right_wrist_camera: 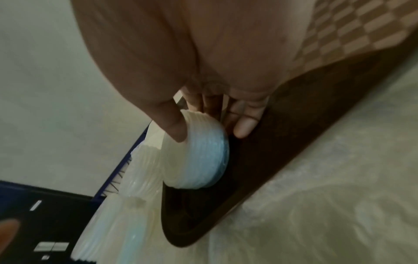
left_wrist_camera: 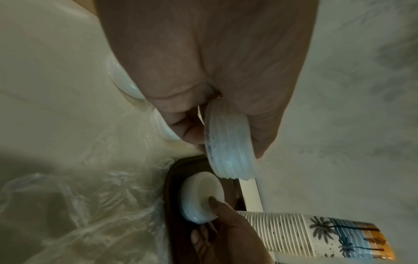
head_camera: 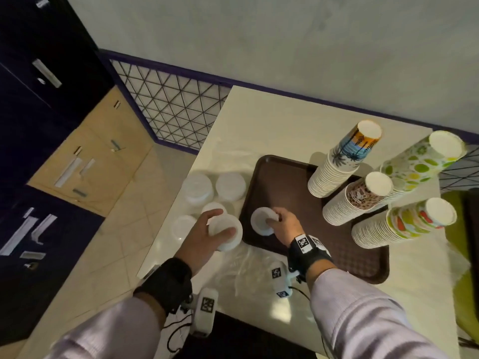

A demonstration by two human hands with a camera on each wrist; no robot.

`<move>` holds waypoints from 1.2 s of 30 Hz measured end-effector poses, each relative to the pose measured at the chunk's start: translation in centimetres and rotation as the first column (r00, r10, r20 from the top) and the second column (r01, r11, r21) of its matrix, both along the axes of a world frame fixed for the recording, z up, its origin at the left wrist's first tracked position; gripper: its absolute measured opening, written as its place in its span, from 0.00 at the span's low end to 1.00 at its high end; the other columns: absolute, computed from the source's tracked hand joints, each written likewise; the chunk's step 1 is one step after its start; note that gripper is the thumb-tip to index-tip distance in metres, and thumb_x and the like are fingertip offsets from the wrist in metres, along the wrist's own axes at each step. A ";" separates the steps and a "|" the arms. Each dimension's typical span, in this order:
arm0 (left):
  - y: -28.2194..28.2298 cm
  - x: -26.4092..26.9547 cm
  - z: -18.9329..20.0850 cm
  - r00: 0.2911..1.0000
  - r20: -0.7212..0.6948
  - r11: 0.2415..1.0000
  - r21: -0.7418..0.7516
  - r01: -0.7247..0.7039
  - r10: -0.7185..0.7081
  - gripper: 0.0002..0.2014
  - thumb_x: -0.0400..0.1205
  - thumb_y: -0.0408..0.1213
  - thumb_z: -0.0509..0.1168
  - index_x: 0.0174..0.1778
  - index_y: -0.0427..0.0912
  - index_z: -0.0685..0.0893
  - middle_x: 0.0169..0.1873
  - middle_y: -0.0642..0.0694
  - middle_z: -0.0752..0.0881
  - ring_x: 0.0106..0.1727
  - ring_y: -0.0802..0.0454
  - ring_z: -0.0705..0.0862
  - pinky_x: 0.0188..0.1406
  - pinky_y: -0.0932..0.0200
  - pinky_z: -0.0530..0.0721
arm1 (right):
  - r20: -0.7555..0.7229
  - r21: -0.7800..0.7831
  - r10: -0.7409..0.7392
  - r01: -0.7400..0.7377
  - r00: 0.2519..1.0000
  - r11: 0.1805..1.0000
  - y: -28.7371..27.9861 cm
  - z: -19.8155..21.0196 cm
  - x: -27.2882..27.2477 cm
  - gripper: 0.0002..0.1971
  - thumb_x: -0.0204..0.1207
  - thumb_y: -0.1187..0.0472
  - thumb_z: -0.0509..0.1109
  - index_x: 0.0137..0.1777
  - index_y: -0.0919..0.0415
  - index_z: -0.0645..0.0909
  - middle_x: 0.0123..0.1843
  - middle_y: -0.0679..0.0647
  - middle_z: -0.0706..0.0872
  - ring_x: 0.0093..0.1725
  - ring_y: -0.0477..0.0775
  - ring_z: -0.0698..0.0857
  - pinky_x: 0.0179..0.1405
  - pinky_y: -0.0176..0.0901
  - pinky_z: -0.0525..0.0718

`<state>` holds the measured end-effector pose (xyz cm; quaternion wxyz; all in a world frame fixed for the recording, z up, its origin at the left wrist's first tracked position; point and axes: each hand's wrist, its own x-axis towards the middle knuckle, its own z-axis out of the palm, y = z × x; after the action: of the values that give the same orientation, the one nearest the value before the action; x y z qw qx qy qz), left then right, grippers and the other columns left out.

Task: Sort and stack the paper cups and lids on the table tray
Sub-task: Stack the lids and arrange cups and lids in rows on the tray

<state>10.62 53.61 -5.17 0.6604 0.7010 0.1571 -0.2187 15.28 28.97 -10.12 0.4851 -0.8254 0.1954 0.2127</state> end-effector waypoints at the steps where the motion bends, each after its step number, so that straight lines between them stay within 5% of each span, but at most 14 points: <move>1: 0.1 0.2 -0.1 1.000 0.009 1.000 0.017 0.005 -0.005 0.37 0.63 0.59 0.83 0.69 0.64 0.80 0.66 0.52 0.85 0.66 0.48 0.85 0.65 0.42 0.89 | 0.010 -0.032 0.051 -0.051 0.999 0.998 0.2 0.0 0.3 0.23 0.81 0.62 0.72 0.76 0.58 0.79 0.67 0.57 0.84 0.67 0.59 0.84 0.63 0.44 0.79; 8: 0.5 0.7 -0.4 0.997 0.057 0.996 0.077 0.043 -0.048 0.36 0.63 0.61 0.83 0.68 0.57 0.83 0.60 0.53 0.90 0.63 0.49 0.88 0.63 0.47 0.89 | 0.010 -0.305 0.245 -0.231 0.969 0.924 1.1 -0.7 0.9 0.24 0.82 0.57 0.68 0.79 0.49 0.77 0.71 0.61 0.73 0.70 0.70 0.75 0.73 0.49 0.72; 18: 0.1 1.0 -0.4 0.998 0.024 0.997 0.057 0.055 -0.056 0.36 0.65 0.62 0.80 0.69 0.58 0.81 0.62 0.52 0.89 0.64 0.48 0.87 0.67 0.43 0.88 | 0.058 -0.269 0.287 -0.262 0.956 0.927 1.0 -0.9 0.6 0.25 0.82 0.58 0.71 0.79 0.53 0.77 0.68 0.59 0.74 0.68 0.63 0.79 0.70 0.46 0.76; 23: -0.3 1.2 -0.2 0.998 0.014 0.997 0.045 0.060 -0.060 0.35 0.66 0.62 0.80 0.70 0.59 0.80 0.62 0.52 0.88 0.65 0.48 0.87 0.67 0.43 0.88 | 0.203 -0.280 0.174 -0.113 0.964 0.953 1.0 0.9 -0.1 0.22 0.82 0.53 0.71 0.76 0.51 0.79 0.63 0.56 0.74 0.66 0.62 0.74 0.70 0.49 0.75; 26: -0.8 1.4 -0.1 0.998 0.009 0.998 0.030 0.056 -0.056 0.30 0.73 0.56 0.79 0.70 0.58 0.80 0.62 0.51 0.88 0.65 0.49 0.87 0.67 0.44 0.87 | 0.399 -0.145 0.075 -0.018 0.914 0.989 1.3 3.3 -0.7 0.11 0.84 0.57 0.70 0.64 0.54 0.87 0.56 0.52 0.78 0.52 0.49 0.81 0.57 0.34 0.80; 28: -1.5 1.6 0.0 0.999 -0.003 0.999 0.019 0.051 -0.051 0.26 0.75 0.53 0.78 0.68 0.59 0.80 0.62 0.51 0.88 0.64 0.49 0.87 0.67 0.44 0.87 | 0.391 -0.033 0.079 -0.072 0.917 0.997 1.9 4.9 -1.4 0.10 0.86 0.56 0.68 0.62 0.53 0.87 0.57 0.50 0.82 0.52 0.42 0.82 0.51 0.27 0.78; 32: -3.6 2.2 0.7 0.999 -0.035 0.999 -0.034 0.027 -0.029 0.19 0.79 0.50 0.68 0.66 0.56 0.82 0.63 0.48 0.88 0.66 0.46 0.86 0.69 0.41 0.87 | 0.249 0.182 0.113 -0.161 0.962 0.970 2.4 6.7 -2.4 0.11 0.87 0.51 0.65 0.65 0.47 0.85 0.56 0.46 0.86 0.50 0.46 0.87 0.53 0.44 0.85; 36: -5.7 2.9 1.5 0.997 -0.079 0.995 -0.104 -0.004 -0.005 0.13 0.88 0.40 0.60 0.68 0.50 0.81 0.64 0.41 0.86 0.66 0.41 0.85 0.67 0.43 0.86 | 0.249 0.163 0.157 -0.201 0.956 0.966 1.8 7.2 -1.9 0.15 0.86 0.53 0.67 0.70 0.52 0.83 0.55 0.51 0.88 0.46 0.49 0.88 0.42 0.43 0.90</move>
<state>13.49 47.91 -3.71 0.6893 0.6563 0.1713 -0.2544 13.37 30.75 -2.94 0.5587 -0.8098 0.0401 0.1745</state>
